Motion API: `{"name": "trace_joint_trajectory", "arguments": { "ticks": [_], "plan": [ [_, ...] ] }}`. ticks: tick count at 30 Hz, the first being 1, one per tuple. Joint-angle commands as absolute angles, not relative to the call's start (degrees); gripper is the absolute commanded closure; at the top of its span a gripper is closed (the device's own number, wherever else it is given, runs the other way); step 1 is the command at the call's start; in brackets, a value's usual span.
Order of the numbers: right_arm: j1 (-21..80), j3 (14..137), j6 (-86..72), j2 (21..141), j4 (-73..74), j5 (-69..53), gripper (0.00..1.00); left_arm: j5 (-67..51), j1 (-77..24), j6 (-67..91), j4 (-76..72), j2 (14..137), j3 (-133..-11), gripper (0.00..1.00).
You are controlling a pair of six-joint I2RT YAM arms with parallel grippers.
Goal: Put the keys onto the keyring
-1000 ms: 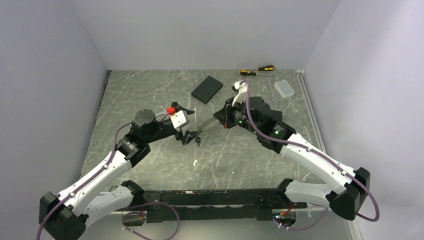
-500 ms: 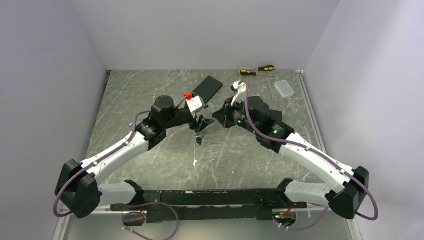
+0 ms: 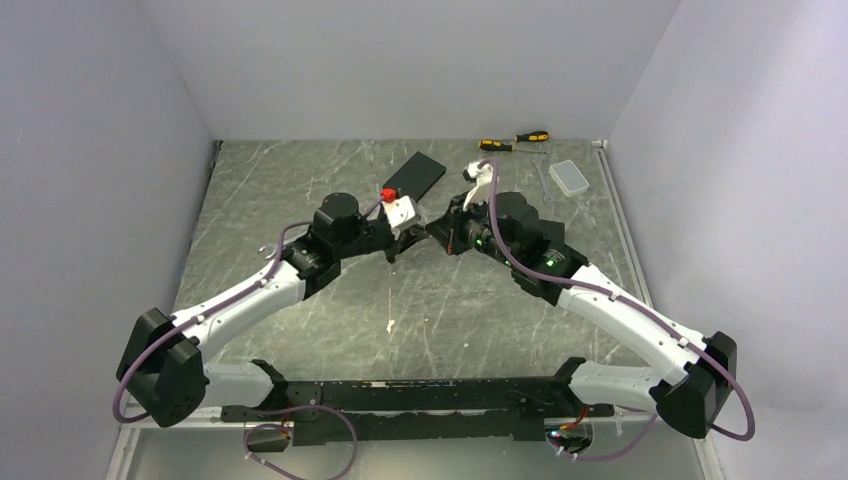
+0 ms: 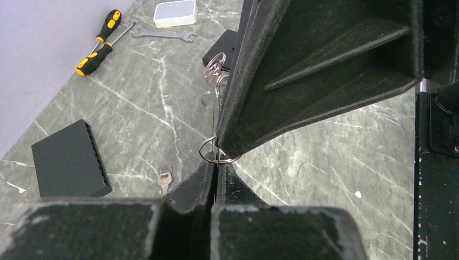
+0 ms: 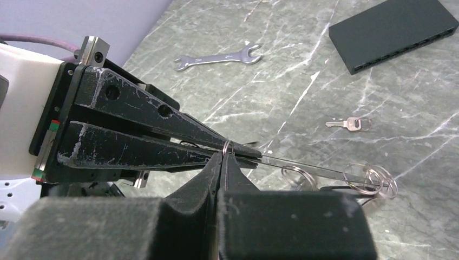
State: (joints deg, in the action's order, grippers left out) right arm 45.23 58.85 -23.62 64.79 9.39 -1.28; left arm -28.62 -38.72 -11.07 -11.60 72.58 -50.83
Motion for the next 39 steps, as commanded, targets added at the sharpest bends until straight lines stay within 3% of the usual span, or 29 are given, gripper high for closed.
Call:
{"name": "trace_joint_trajectory", "arguments": {
  "ticks": [1,3,4,7,12,16,22,28,33,39],
  "plan": [
    [45.8,60.73,-23.76,64.43,6.25,-2.1,1.0,-26.23,-38.93,-10.4,-13.51,72.16,-52.31,1.0],
    [45.8,62.12,-22.81,65.0,8.27,-0.53,0.73,-26.12,-38.86,-10.15,-13.39,71.32,-51.92,1.0],
    [45.72,62.62,-22.22,64.91,8.97,-0.18,0.63,-25.94,-38.88,-10.31,-13.24,70.83,-51.68,1.0],
    [45.46,63.64,-19.99,64.01,10.36,3.63,0.52,-25.33,-38.8,-10.86,-13.28,68.97,-50.62,1.0],
    [38.97,62.39,-19.4,60.45,11.84,3.06,0.51,-25.54,-38.85,-11.97,-14.44,65.7,-47.64,1.0],
    [28.75,59.91,-23.06,59.55,12.42,-7.73,0.53,-25.59,-38.85,-14.63,-14.35,63.47,-45.25,1.0],
    [22.6,60.36,-23.46,63.17,14.77,-21.2,0.53,-29.97,-38.86,-19.79,-12.77,61.42,-43.17,1.0],
    [21.31,63.44,-22.84,69.51,20.16,-33.68,0.43,-29.27,-39.17,-31.67,-9.24,58.25,-40.27,1.0],
    [21.2,63.55,-23.86,72.8,21.12,-42.37,0.42,-26.27,-41.04,-41.86,-9.37,55.76,-36.22,1.0],
    [21.14,62.49,-26.72,74.97,18.75,-49.13,0.53,-24.62,-43.61,-48.72,-11.5,54.24,-32.76,1.0]
  ]
}}
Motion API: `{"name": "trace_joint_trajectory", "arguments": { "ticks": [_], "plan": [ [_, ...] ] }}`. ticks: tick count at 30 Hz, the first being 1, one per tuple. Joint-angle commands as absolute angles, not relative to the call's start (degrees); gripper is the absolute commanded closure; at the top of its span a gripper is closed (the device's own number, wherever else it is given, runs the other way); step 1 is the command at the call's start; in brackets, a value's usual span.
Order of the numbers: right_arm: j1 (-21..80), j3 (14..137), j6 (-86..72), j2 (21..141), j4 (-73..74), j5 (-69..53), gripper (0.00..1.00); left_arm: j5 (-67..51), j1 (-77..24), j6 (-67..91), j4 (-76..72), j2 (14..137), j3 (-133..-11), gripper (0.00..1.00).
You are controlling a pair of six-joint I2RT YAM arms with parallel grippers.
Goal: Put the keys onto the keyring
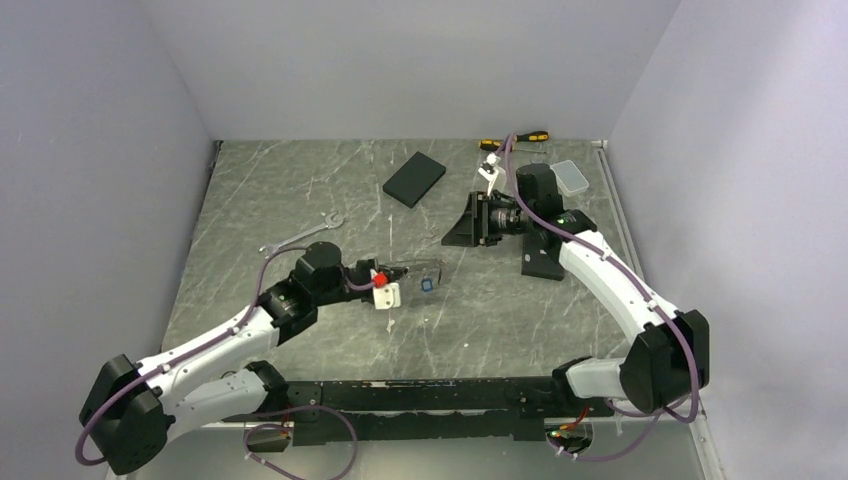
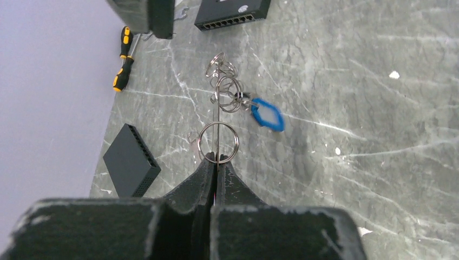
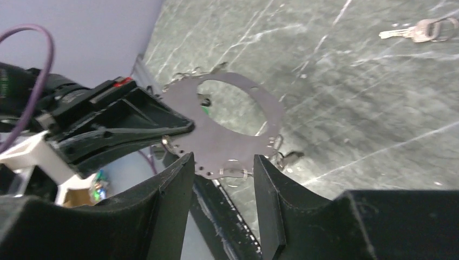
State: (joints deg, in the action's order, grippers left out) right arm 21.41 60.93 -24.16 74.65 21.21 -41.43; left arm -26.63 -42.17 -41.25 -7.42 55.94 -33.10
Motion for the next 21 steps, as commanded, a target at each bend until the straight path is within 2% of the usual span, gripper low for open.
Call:
{"name": "trace_joint_trajectory", "arguments": {
  "ticks": [1,15,19,21],
  "plan": [
    [21.14,62.16,-27.12,75.23,18.4,-49.8,0.53,-24.01,-43.93,-49.42,-11.67,54.16,-32.56,1.0],
    [22.4,58.21,-27.95,77.58,16.21,-51.55,0.51,-20.8,-46.27,-52.8,-14.23,52.65,-30.57,1.0],
    [22.39,56.32,-26.11,75.07,14.11,-51.26,0.5,-19.92,-46.26,-50.45,-11.95,52.98,-32.65,1.0],
    [22.4,53.37,-25.88,71.16,10.62,-48.02,0.46,-19.22,-46.32,-49.3,-10.71,53.23,-33.67,1.0]
  ]
}}
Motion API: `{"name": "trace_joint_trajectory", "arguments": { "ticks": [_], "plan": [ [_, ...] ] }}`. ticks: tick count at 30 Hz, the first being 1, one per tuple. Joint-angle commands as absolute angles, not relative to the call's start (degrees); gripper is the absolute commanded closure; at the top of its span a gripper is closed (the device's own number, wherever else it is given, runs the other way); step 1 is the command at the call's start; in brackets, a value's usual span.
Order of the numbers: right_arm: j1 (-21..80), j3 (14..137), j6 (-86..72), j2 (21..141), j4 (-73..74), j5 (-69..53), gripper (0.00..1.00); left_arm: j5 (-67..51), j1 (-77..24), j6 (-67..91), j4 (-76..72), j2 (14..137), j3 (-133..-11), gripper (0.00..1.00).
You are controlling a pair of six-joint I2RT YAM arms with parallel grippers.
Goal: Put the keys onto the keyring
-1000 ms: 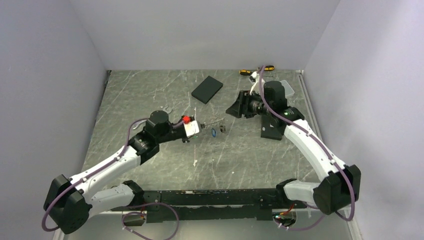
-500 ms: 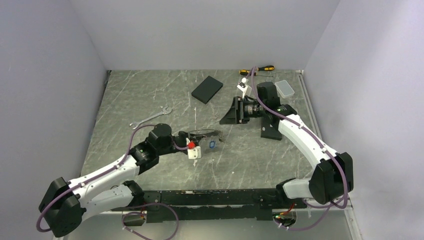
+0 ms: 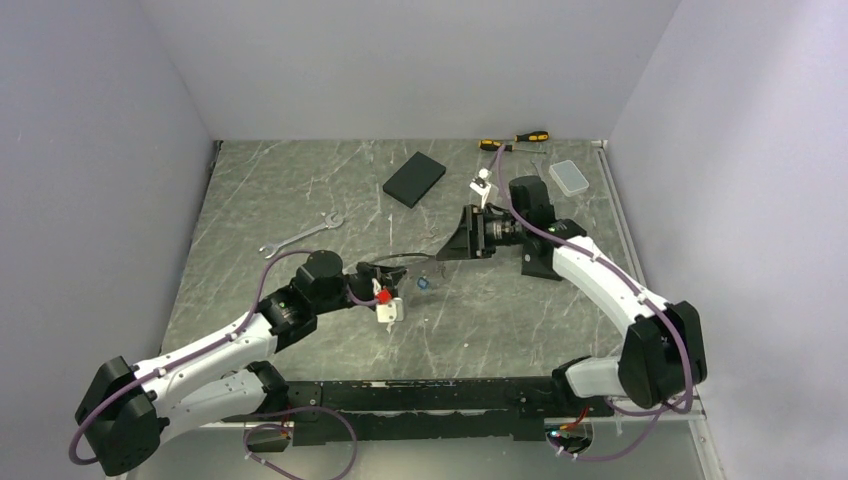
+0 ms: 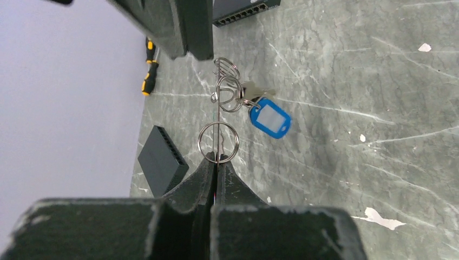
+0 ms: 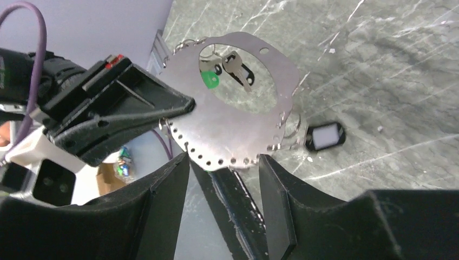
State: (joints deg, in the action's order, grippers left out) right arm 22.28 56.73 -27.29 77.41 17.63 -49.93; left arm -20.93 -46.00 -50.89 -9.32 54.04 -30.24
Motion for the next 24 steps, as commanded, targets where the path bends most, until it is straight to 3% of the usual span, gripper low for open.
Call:
{"name": "trace_joint_trajectory", "arguments": {
  "ticks": [1,5,11,24],
  "plan": [
    [22.34,51.51,-26.03,68.9,7.77,-47.25,0.43,-18.81,-46.29,-48.74,-10.8,53.32,-33.82,1.0],
    [22.37,44.56,-27.2,63.32,-2.31,-45.69,0.4,-18.69,-46.32,-44.66,-13.28,53.54,-33.98,1.0],
    [22.4,34.59,-34.86,61.15,-19.22,-46.94,0.43,-19.55,-46.27,-38.65,-11.37,55.4,-37.67,1.0],
    [22.39,30.42,-42.82,61.41,-36.05,-48.53,0.46,-20.84,-46.23,-31.96,-13.42,55.63,-39.01,1.0]
  ]
}}
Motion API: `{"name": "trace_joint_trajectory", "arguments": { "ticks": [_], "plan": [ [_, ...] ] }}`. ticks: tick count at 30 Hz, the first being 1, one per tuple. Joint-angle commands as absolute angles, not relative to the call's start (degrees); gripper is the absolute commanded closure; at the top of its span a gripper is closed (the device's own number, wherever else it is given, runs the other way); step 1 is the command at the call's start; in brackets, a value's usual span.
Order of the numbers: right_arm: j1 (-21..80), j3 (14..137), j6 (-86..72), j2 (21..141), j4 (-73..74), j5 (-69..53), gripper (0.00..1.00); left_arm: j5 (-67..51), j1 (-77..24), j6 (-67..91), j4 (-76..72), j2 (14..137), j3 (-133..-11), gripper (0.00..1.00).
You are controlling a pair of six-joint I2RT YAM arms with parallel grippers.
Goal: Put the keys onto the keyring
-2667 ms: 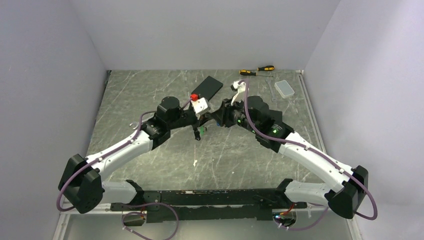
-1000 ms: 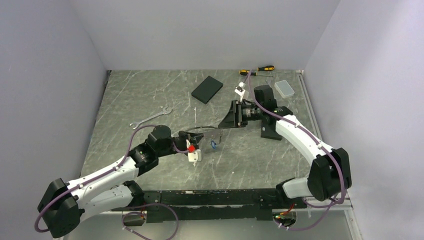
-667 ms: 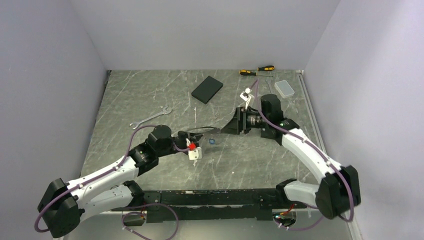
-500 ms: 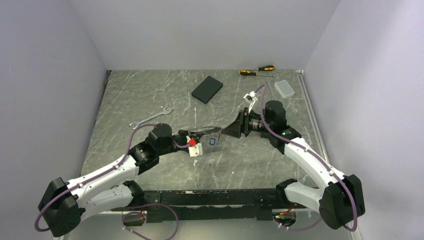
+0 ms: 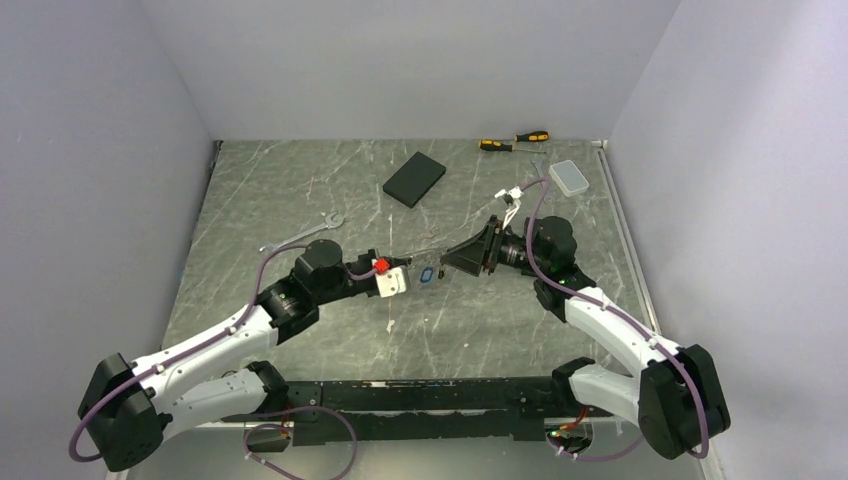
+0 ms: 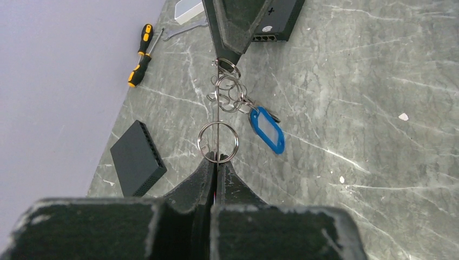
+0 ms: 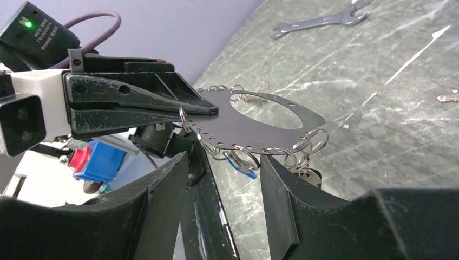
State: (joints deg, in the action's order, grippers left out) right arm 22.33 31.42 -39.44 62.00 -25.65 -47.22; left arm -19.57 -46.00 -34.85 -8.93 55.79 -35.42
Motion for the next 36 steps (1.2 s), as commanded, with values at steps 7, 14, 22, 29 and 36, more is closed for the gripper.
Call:
{"name": "trace_joint_trajectory", "arguments": {
  "ticks": [7,14,22,29,36],
  "plan": [
    [22.41,29.88,-43.84,62.41,-38.5,-48.85,0.48,-20.74,-46.23,-29.86,-13.52,55.48,-39.73,1.0],
    [22.41,29.97,-43.79,62.28,-38.5,-48.19,0.67,-20.48,-46.15,-29.53,-13.27,55.28,-39.89,1.0],
    [22.35,30.41,-42.24,62.16,-35.61,-47.94,0.88,-20.66,-46.18,-29.36,-13.27,55.5,-39.91,1.0],
    [22.39,30.84,-38.98,60.4,-30.1,-46.92,1.0,-20.39,-46.22,-29.27,-13.64,55.29,-39.82,1.0],
    [22.35,35.02,-31.82,58.7,-18.32,-46.35,1.0,-21.63,-46.25,-35.35,-9.73,54.85,-39.98,1.0]
  ]
}}
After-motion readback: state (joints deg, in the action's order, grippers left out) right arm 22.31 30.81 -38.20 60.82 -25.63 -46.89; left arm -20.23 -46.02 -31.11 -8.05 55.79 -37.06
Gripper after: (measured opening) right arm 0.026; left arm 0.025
